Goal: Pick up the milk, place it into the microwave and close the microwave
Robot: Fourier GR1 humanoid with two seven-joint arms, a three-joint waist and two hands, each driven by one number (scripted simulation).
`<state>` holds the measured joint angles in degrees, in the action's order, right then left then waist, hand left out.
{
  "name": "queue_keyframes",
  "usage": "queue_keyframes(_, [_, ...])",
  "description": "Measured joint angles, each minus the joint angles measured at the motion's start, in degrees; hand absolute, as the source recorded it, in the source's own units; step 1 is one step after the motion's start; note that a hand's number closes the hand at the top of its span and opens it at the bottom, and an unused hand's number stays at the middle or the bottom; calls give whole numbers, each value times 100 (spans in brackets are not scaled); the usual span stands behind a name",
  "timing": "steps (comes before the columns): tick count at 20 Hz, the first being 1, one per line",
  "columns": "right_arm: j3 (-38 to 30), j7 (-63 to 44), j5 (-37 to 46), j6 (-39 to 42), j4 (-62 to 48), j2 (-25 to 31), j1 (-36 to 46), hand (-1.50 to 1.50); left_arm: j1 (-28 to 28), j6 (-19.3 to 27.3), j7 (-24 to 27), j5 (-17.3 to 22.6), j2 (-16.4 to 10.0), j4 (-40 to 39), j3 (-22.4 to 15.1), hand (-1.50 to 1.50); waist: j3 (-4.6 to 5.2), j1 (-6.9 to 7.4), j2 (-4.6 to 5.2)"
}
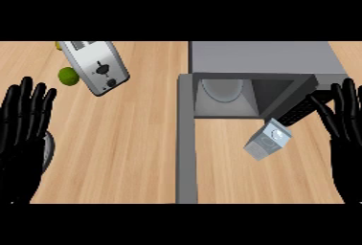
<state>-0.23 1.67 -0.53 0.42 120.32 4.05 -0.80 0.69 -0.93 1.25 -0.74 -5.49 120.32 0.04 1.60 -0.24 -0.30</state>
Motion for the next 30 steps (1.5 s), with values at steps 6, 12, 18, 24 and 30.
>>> queue_keyframes(6, [-392, -244, -1299, 1171, -233, 755, 415, -150, -209, -297, -265, 497, -285, -73, 345, -150, -128, 31, 29])
queue_keyframes(12, [-716, -602, -3073, 2390, -569, 1423, 520, -150, 82, -645, -739, 1743, -260, 81, 624, -150, -153, 76, 23])
queue_keyframes(18, [-1243, -780, -3865, 2946, -978, 1841, 454, -150, 666, -1130, -1075, 2891, -584, 508, 1345, -150, -157, 67, 19])
queue_keyframes(24, [-1374, -591, -3437, 3263, -1399, 1795, 428, -150, 1192, -1589, -1162, 3645, -729, 786, 1989, -150, -160, 71, 22])
queue_keyframes(30, [-1327, -281, -2705, 3326, -2051, 1588, 540, -150, 1738, -1979, -1231, 4165, -644, 1103, 2442, -150, -159, 86, 24])
